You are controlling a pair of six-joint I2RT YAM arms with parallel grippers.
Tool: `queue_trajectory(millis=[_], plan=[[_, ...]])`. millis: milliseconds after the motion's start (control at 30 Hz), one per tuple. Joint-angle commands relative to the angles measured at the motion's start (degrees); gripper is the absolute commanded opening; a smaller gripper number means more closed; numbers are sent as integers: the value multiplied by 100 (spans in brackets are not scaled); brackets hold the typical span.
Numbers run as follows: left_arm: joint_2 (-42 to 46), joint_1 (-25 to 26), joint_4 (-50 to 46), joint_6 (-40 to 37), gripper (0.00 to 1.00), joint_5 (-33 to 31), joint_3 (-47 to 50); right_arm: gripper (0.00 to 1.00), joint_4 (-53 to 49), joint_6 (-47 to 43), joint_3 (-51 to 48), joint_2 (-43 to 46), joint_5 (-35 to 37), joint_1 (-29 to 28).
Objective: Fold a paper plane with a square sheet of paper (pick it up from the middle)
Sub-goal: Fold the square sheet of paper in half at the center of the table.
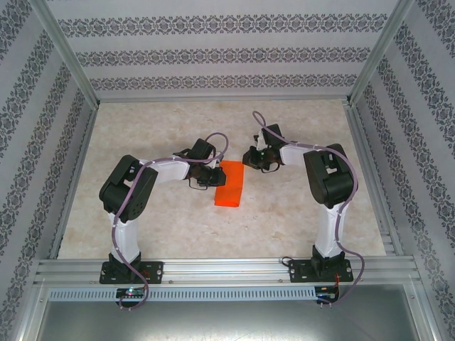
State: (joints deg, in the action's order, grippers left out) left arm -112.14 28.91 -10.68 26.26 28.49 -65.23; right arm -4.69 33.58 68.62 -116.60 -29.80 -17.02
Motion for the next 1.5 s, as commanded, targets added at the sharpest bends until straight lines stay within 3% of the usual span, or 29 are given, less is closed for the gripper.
queue_trajectory(millis=[0, 267, 633, 1000, 1200, 1467], plan=[[-405, -17, -939, -181, 17, -756, 274, 9, -140, -210, 96, 145, 270, 91], [-437, -25, -910, -164, 17, -716, 281, 10, 184, 404, -875, 1248, -100, -468], [-441, -26, -884, -139, 17, -616, 219, 9, 511, 968, -1495, 1178, -202, -1091], [-510, -30, -953, -197, 17, -614, 129, 9, -7, 476, -1590, 924, -372, -1093], [-520, -59, -1005, -226, 17, -648, 125, 9, -663, -51, -1592, 1072, -417, -1111], [-565, -101, -1173, -349, 17, -691, 3, 9, -793, -283, -1923, 1327, -572, -1209]])
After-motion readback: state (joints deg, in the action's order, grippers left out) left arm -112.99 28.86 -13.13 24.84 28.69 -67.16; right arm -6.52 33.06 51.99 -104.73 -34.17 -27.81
